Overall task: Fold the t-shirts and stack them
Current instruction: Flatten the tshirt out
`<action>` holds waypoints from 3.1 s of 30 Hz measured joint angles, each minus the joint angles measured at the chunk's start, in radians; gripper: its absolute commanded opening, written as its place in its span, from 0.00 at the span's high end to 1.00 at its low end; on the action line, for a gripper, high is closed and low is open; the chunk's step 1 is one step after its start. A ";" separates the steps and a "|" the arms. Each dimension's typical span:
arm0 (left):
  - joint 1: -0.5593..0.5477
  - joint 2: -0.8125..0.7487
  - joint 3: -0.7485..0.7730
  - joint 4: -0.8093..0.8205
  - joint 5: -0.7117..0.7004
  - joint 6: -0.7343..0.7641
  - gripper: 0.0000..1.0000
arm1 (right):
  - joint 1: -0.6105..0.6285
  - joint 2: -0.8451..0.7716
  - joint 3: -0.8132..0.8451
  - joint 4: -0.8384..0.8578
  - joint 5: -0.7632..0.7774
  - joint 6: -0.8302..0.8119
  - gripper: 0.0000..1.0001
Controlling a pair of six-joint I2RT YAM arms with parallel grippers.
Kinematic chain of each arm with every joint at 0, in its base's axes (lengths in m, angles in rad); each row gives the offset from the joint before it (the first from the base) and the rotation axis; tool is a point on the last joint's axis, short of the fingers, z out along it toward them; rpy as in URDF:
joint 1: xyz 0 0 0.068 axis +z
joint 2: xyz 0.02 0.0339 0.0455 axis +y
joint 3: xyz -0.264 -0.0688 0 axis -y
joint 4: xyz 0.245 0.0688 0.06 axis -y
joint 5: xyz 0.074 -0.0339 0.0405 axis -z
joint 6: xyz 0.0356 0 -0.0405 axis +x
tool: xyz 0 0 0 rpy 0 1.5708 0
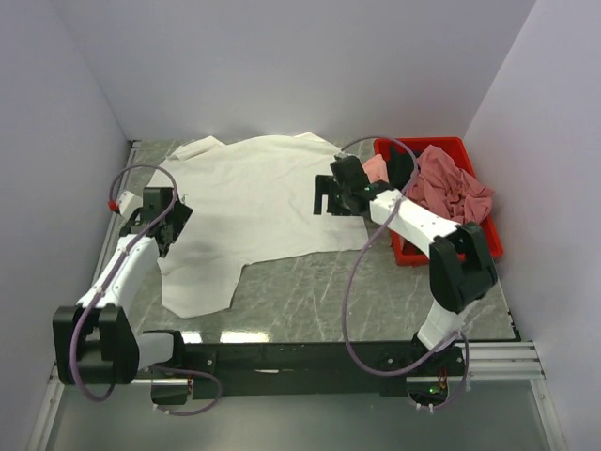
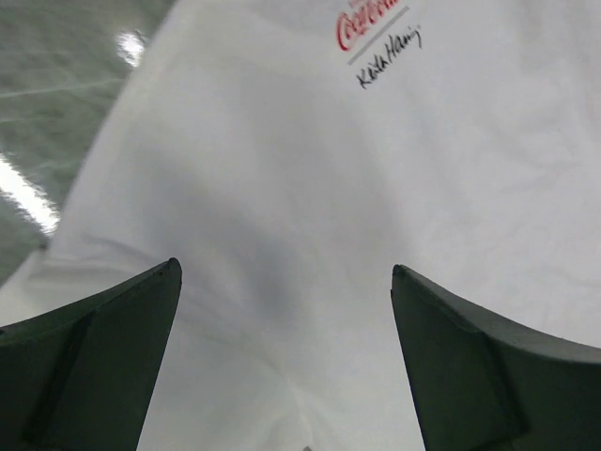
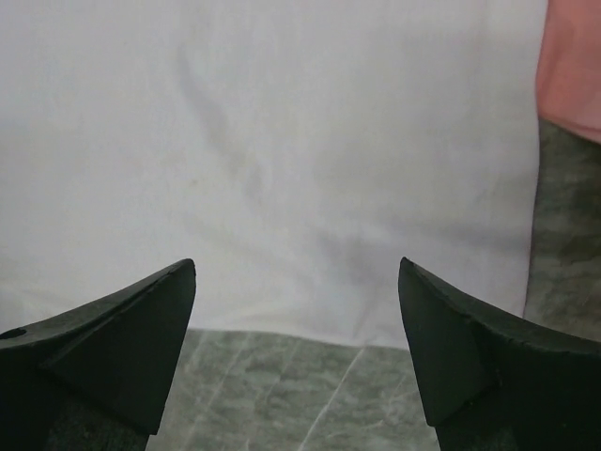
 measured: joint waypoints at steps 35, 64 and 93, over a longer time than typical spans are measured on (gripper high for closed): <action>-0.048 0.103 -0.196 0.067 0.128 -0.009 0.00 | 0.224 -0.269 -0.557 0.068 0.004 0.190 0.04; -0.048 0.600 0.529 -0.014 0.161 0.110 0.00 | 0.005 0.222 0.377 -0.074 -0.001 0.046 0.00; -0.047 0.768 0.535 0.028 0.207 0.207 0.01 | -0.327 0.795 0.997 -0.263 -0.409 -0.275 0.03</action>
